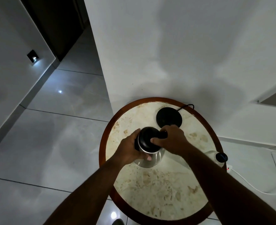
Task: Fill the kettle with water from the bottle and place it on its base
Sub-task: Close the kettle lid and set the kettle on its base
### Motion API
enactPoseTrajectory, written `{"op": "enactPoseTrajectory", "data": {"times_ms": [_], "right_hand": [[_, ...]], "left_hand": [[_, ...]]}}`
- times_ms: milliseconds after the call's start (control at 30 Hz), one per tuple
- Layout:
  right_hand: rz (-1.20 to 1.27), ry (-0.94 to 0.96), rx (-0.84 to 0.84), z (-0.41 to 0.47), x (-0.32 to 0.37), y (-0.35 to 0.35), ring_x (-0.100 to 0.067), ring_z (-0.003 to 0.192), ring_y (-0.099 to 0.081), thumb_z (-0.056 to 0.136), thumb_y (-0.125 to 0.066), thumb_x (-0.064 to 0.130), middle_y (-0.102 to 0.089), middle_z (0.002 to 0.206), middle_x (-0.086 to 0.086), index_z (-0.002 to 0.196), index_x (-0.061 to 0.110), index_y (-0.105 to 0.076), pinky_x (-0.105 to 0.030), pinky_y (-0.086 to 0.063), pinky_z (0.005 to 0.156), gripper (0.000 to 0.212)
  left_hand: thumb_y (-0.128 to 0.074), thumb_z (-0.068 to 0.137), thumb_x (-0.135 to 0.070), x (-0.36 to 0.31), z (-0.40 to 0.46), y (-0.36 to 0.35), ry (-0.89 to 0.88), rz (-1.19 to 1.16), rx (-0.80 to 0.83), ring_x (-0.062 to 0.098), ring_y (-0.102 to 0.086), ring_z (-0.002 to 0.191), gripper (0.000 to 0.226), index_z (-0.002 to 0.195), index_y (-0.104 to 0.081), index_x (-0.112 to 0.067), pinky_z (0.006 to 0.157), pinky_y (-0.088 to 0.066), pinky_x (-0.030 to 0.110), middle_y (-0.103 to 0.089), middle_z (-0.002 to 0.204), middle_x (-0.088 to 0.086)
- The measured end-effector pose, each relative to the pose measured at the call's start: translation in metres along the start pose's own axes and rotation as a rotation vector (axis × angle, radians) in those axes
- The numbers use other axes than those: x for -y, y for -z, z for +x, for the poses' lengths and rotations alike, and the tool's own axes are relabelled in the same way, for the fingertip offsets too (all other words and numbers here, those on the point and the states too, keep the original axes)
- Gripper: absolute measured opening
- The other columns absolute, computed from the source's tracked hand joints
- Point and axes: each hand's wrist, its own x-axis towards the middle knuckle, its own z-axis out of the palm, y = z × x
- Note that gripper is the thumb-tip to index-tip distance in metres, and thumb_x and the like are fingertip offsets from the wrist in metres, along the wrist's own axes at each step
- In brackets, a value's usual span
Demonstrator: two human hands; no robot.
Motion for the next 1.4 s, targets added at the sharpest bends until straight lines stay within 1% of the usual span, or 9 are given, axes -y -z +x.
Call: {"op": "enactPoseTrajectory", "data": {"times_ms": [133, 300, 433, 533, 633, 767, 900, 1300, 1400], "right_hand": [[-0.137, -0.025, -0.043, 0.003, 0.002, -0.012, -0.028, 0.102, -0.045, 0.057, -0.065, 0.063, -0.045, 0.098, -0.001, 0.103, 0.019, -0.054, -0.037, -0.042, 0.080, 0.064], [-0.189, -0.019, 0.013, 0.004, -0.001, -0.008, -0.027, 0.104, -0.044, 0.064, -0.063, 0.069, -0.050, 0.105, -0.006, 0.107, 0.020, -0.053, -0.040, -0.040, 0.090, 0.066], [-0.288, -0.016, 0.178, 0.002, -0.002, 0.004, -0.034, 0.120, -0.042, 0.062, -0.053, 0.084, -0.047, 0.128, -0.014, 0.124, 0.021, -0.048, -0.046, -0.038, 0.100, 0.089], [-0.188, -0.018, 0.388, 0.003, -0.001, 0.024, -0.037, 0.129, -0.038, 0.057, -0.067, 0.078, -0.039, 0.142, -0.015, 0.141, 0.019, -0.035, -0.050, -0.038, 0.105, 0.107], [-0.278, 0.122, 0.458, 0.007, -0.007, 0.033, -0.030, 0.103, -0.057, 0.068, -0.082, 0.039, -0.058, 0.116, -0.012, 0.116, 0.011, -0.052, -0.040, -0.051, 0.088, 0.063], [-0.406, 0.173, 0.278, 0.010, -0.009, 0.028, -0.031, 0.097, -0.060, 0.088, -0.063, 0.011, -0.056, 0.112, -0.016, 0.109, 0.006, -0.049, -0.035, -0.047, 0.078, 0.026], [-0.469, 0.276, 0.246, 0.017, -0.016, 0.039, -0.032, 0.099, -0.060, 0.093, -0.057, 0.013, -0.057, 0.115, -0.017, 0.114, 0.006, -0.049, -0.039, -0.049, 0.085, 0.023], [-0.405, 0.241, -0.021, 0.103, -0.077, 0.146, -0.023, 0.085, -0.063, 0.078, -0.068, 0.026, -0.062, 0.094, -0.002, 0.093, 0.021, -0.053, -0.029, -0.042, 0.067, 0.021], [-0.424, 0.212, -0.040, 0.128, -0.092, 0.149, -0.023, 0.082, -0.060, 0.078, -0.067, 0.024, -0.056, 0.088, -0.002, 0.085, 0.021, -0.044, -0.030, -0.041, 0.065, 0.024]], "left_hand": [[-0.091, 0.042, -0.042, 0.005, -0.001, 0.000, -0.017, 0.003, 0.023, -0.022, -0.050, 0.096, 0.093, 0.105, -0.033, -0.078, 0.072, -0.038, -0.005, -0.053, 0.099, -0.048], [-0.092, 0.047, -0.035, -0.002, -0.002, 0.001, -0.022, -0.003, 0.024, 0.003, -0.051, 0.112, 0.097, 0.125, -0.035, -0.051, 0.080, -0.040, 0.004, -0.052, 0.109, -0.036], [-0.086, 0.059, -0.044, -0.010, -0.009, -0.013, -0.115, 0.153, -0.035, 0.016, -0.035, 0.139, 0.110, 0.146, -0.019, -0.034, 0.110, -0.039, 0.035, -0.036, 0.151, -0.009], [-0.079, 0.052, -0.059, -0.014, -0.009, -0.021, -0.114, 0.201, -0.108, 0.018, -0.037, 0.137, 0.116, 0.147, -0.017, -0.033, 0.107, -0.043, 0.038, -0.035, 0.151, -0.005], [-0.076, 0.042, -0.064, -0.019, 0.002, -0.019, -0.108, 0.211, -0.087, 0.014, -0.044, 0.129, 0.120, 0.144, -0.021, -0.033, 0.098, -0.043, 0.023, -0.041, 0.144, -0.007], [-0.087, 0.045, -0.051, -0.023, 0.014, -0.013, -0.132, 0.221, -0.050, 0.008, -0.042, 0.127, 0.116, 0.143, -0.026, -0.035, 0.096, -0.038, 0.017, -0.043, 0.144, -0.011], [-0.091, 0.048, -0.040, -0.042, 0.027, -0.004, -0.110, 0.251, -0.031, 0.011, -0.047, 0.125, 0.110, 0.141, -0.034, -0.031, 0.099, -0.039, 0.021, -0.047, 0.140, -0.010], [-0.092, 0.042, -0.037, -0.173, 0.140, 0.007, -0.325, 0.341, 0.040, 0.008, -0.060, 0.100, 0.084, 0.115, -0.051, -0.036, 0.079, -0.049, 0.018, -0.061, 0.109, -0.018], [-0.092, 0.041, -0.040, -0.179, 0.169, 0.004, -0.307, 0.375, 0.053, 0.016, -0.060, 0.104, 0.091, 0.121, -0.049, -0.032, 0.090, -0.052, 0.037, -0.063, 0.112, -0.012]]}}
